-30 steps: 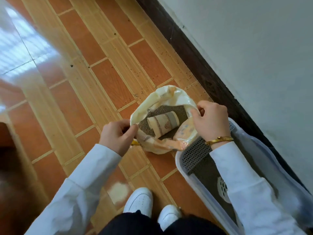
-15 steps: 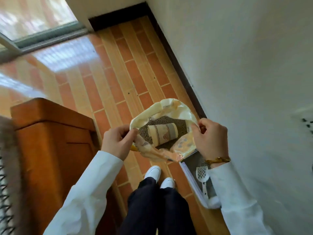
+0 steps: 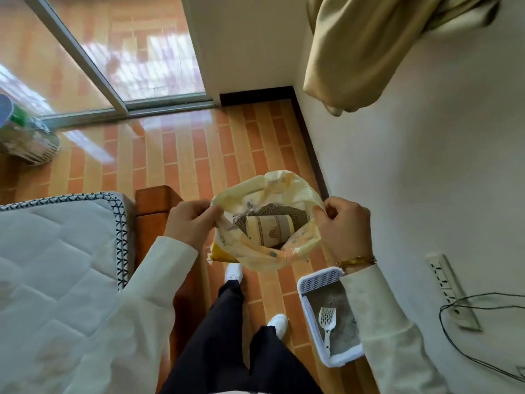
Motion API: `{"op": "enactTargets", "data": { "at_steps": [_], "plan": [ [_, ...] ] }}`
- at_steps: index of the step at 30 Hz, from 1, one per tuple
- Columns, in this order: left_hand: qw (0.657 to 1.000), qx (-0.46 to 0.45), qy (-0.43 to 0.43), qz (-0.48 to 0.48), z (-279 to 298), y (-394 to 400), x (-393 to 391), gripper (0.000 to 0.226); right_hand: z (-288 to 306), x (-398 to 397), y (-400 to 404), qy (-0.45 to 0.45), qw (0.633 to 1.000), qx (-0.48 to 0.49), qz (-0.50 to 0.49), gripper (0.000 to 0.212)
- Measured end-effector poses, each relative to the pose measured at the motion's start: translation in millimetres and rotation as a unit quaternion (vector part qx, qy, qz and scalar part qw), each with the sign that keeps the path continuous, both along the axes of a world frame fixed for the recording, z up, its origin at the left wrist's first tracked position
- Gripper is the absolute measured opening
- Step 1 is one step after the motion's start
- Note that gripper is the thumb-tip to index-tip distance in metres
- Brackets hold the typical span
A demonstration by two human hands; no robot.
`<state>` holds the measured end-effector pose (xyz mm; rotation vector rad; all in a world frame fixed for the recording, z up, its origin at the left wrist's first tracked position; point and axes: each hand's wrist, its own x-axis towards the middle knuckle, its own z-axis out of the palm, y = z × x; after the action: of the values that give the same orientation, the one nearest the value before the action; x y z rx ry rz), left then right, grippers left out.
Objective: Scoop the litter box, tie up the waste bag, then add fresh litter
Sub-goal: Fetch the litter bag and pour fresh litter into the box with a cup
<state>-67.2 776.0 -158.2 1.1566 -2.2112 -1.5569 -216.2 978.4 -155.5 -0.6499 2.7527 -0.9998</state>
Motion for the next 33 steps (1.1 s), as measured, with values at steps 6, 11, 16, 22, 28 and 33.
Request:
{"op": "enactTargets", "data": {
  "at_steps": [6, 11, 16, 22, 28, 33],
  "plan": [
    [1.000, 0.005, -0.009, 0.018, 11.3, -87.8, -11.9, 0.023, 5.4, -26.3, -83.8, -0.017, 0.999, 0.010, 0.030, 0.024],
    [1.000, -0.010, -0.011, 0.007, 29.9, -178.2, -40.3, 0.021, 16.2, -52.2, -171.7, -0.013, 1.000, 0.004, 0.019, 0.024],
    [0.999, -0.030, -0.009, -0.007, 41.0, -269.8, -84.8, 0.030, 27.6, -91.5, -263.3, -0.013, 1.000, -0.026, 0.007, 0.025],
    [0.999, -0.024, -0.015, -0.024, 32.7, -361.9, -159.8, 0.028, 22.3, -164.3, -352.9, -0.007, 0.999, -0.031, -0.013, 0.028],
    [0.997, -0.034, -0.057, -0.036, 10.3, -443.0, -251.2, 0.024, 0.0, -250.8, -432.3, -0.013, 1.000, -0.013, -0.014, 0.031],
    [0.994, -0.035, -0.084, -0.054, 5.2, -502.6, -329.9, 0.030, -4.4, -330.3, -494.3, -0.025, 1.000, 0.008, -0.010, 0.031]
  ]
}}
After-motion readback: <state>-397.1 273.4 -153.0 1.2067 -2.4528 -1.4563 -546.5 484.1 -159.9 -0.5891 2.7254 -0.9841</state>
